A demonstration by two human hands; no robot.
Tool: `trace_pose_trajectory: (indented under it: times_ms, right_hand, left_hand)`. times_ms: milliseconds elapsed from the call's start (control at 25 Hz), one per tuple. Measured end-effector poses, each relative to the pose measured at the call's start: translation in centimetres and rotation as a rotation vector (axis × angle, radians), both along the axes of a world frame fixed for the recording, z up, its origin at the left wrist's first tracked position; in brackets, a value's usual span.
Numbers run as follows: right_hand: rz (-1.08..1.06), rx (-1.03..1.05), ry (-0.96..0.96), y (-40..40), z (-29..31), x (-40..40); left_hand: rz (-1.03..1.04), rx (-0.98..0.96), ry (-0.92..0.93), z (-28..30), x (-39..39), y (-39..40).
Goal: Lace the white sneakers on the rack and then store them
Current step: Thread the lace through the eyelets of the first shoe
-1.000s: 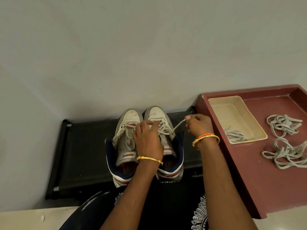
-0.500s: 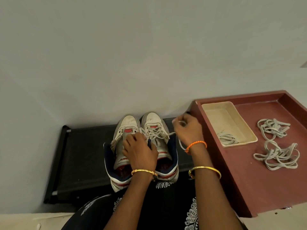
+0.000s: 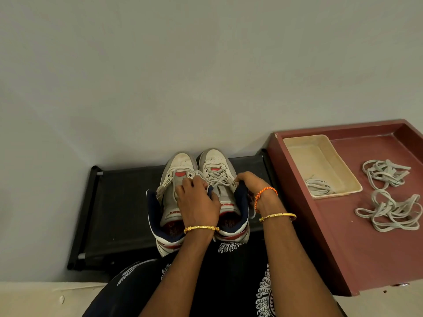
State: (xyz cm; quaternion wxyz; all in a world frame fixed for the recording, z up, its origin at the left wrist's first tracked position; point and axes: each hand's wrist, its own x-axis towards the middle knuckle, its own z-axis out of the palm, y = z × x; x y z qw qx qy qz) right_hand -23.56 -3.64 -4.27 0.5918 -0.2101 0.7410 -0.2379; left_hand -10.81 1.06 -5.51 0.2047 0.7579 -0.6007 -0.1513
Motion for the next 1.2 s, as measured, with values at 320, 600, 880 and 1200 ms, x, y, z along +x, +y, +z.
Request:
trace_pose_trajectory:
  times_ms: [320, 600, 880, 1200]
  right_hand:
    - [-0.136, -0.194, -0.029, -0.4, 0.6, -0.8]
    - [-0.363, -0.639, -0.295, 0.3, 5.8, -3.2]
    - [-0.11, -0.599, 0.515, 0.4, 2.1, -1.5]
    - [0.336, -0.195, 0.315, -0.3, 0.3, 0.0]
  left_hand:
    - [0.009, 0.011, -0.028, -0.6, -0.1, 0.0]
    - [0.013, 0.018, -0.065, -0.8, -0.3, -0.2]
    - [-0.075, 0.024, 0.124, 0.3, 1.9, -1.9]
    - [-0.271, 0.426, -0.097, 0.8, 3.1, -5.5]
